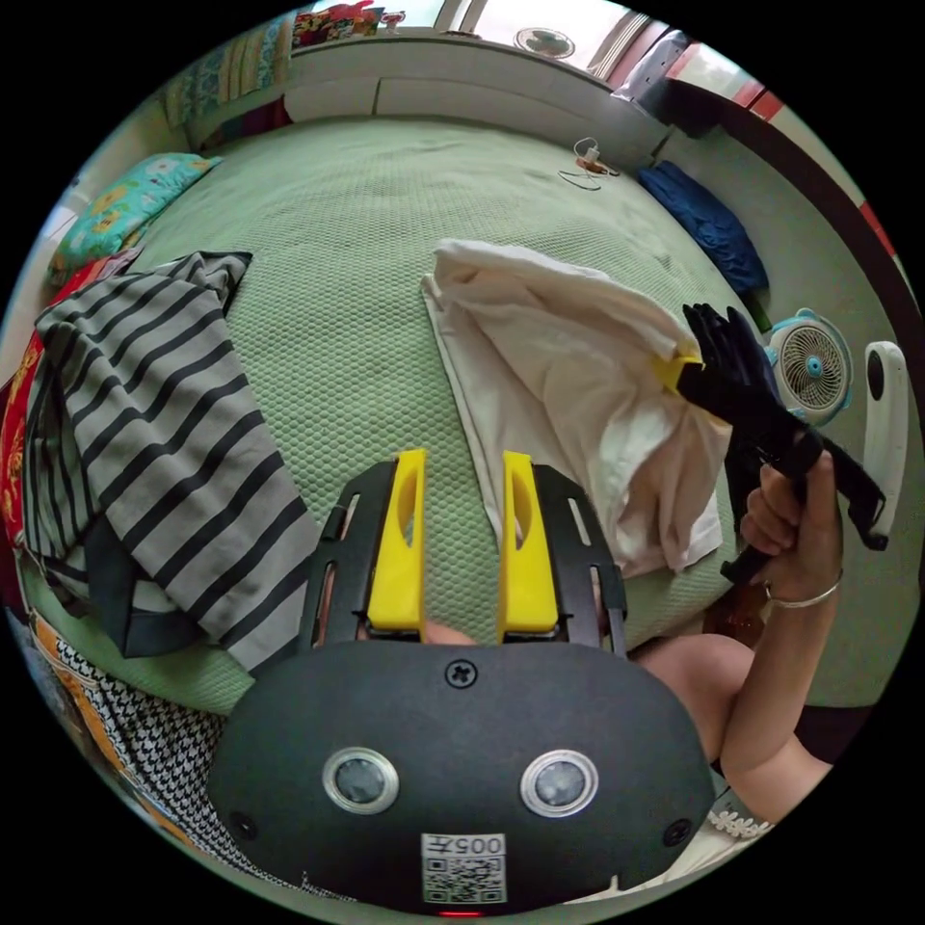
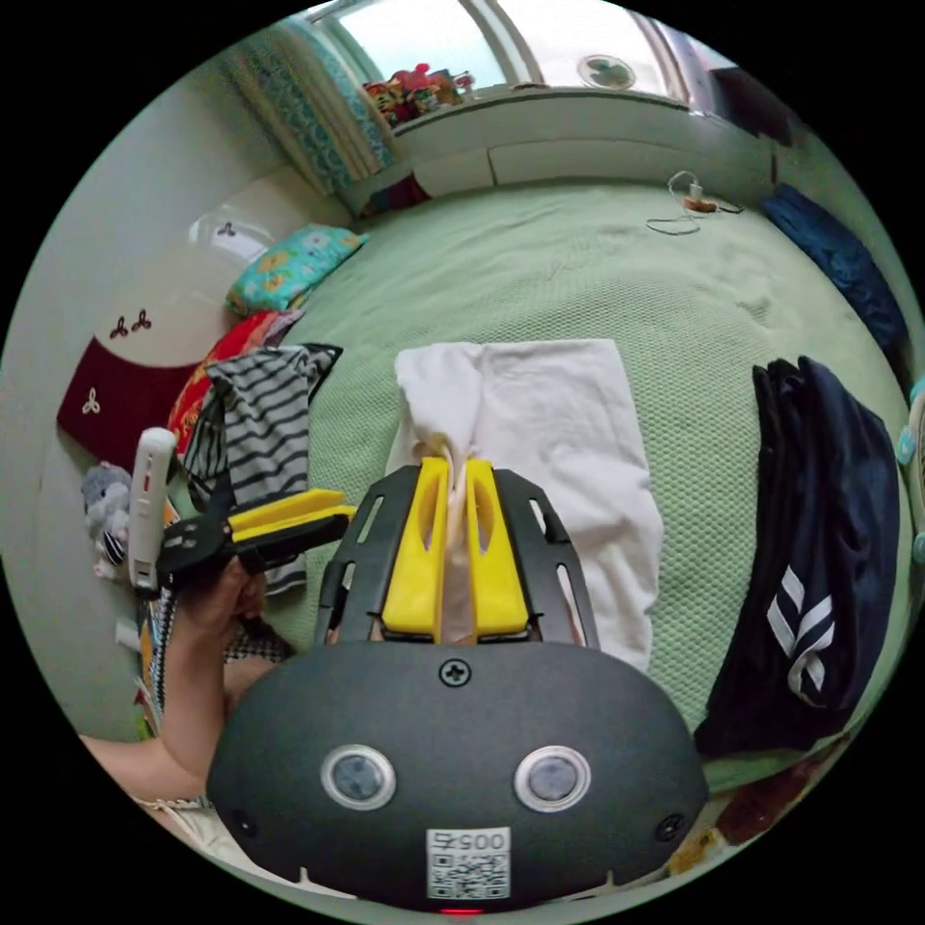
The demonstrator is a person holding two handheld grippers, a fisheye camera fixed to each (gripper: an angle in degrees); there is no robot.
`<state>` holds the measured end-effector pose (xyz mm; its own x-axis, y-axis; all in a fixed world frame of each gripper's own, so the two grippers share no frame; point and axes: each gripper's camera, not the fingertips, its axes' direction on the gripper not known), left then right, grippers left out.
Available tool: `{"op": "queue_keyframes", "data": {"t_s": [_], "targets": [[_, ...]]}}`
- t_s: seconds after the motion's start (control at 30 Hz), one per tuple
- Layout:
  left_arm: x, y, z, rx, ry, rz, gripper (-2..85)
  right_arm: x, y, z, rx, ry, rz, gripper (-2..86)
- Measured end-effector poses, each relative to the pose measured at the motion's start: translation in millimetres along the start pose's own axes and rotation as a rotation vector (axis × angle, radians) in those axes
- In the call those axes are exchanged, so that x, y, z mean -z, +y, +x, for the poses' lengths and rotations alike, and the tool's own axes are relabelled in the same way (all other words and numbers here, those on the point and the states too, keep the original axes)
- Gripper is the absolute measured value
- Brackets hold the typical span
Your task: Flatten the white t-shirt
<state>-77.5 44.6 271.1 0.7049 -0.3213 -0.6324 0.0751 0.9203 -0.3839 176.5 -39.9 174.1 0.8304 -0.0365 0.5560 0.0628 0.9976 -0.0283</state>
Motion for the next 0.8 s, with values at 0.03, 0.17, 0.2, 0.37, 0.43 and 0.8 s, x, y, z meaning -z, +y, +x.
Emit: {"op": "queue_keyframes", "data": {"t_s": [0.03,0.17,0.2,0.37,0.43,0.8], "targets": [[-1,-1,2,-0.004,-0.002,-0.003,11.9,4,5,11,-0.024,-0.009,0.015,-0.9],[-11,-8,15,-0.023,-0.011,-0.025,11.9,16,19,42,-0.092,-0.020,0.061,-0.9],[-14,-10,19,-0.030,-0.013,-0.031,11.9,20,23,53,-0.115,-0.029,0.074,-0.9],[-22,-17,34,-0.061,-0.042,-0.044,12.0,42,42,98,-0.220,-0.042,0.152,-0.9],[-24,-18,37,-0.062,-0.046,-0.046,12.1,56,51,121,-0.280,-0.023,0.208,-0.9],[-25,-27,45,-0.037,-0.042,-0.013,13.0,125,106,196,-0.596,0.130,0.566,-0.3]]}}
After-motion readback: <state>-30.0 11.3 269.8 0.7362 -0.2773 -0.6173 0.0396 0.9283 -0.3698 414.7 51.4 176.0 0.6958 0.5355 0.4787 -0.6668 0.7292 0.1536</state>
